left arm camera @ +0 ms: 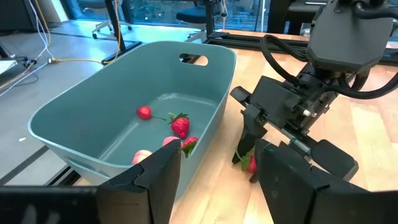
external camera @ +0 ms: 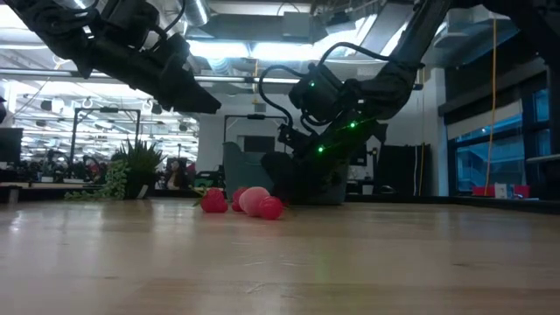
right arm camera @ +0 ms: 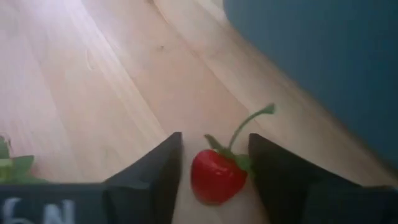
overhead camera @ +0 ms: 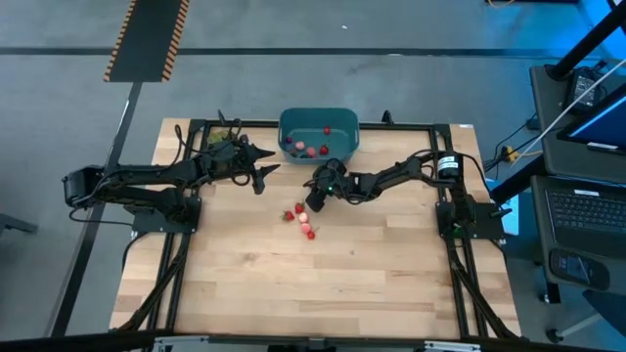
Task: Pick and placing Produce into tupperware
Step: Put the strawberry into the blue bin
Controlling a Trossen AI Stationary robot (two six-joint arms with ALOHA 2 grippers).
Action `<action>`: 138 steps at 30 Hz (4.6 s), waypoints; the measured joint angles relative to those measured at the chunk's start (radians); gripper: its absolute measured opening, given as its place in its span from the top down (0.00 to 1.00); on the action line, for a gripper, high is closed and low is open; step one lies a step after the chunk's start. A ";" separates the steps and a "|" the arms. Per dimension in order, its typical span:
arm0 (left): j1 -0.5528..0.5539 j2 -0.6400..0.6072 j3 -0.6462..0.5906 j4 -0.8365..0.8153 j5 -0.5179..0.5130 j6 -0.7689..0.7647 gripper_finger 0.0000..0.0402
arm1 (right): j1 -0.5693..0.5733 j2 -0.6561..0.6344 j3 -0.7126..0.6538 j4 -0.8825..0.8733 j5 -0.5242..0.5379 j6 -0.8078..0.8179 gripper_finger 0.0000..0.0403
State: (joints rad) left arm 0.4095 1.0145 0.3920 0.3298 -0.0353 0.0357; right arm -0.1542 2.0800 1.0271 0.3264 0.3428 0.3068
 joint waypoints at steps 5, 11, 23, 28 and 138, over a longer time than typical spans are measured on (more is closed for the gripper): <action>0.000 0.000 0.000 0.000 0.000 0.000 0.51 | 0.000 0.000 0.000 -0.003 0.000 0.005 0.70; 0.000 0.000 0.000 0.000 0.000 0.000 0.51 | 0.003 0.000 0.010 -0.018 -0.002 0.007 0.70; 0.000 0.000 0.000 0.000 0.000 -0.001 0.51 | 0.049 -0.112 0.206 -0.413 -0.010 -0.026 0.70; 0.000 0.000 0.000 -0.003 0.000 -0.001 0.51 | 0.045 -0.187 0.324 -0.563 -0.009 -0.136 0.69; -0.045 0.000 0.000 -0.007 0.151 -0.051 0.51 | -0.353 0.370 1.106 -1.132 -0.476 0.059 0.70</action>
State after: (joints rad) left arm 0.3649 1.0149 0.3916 0.3229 0.1154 -0.0158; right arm -0.5070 2.4498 2.1330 -0.8061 -0.1329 0.3660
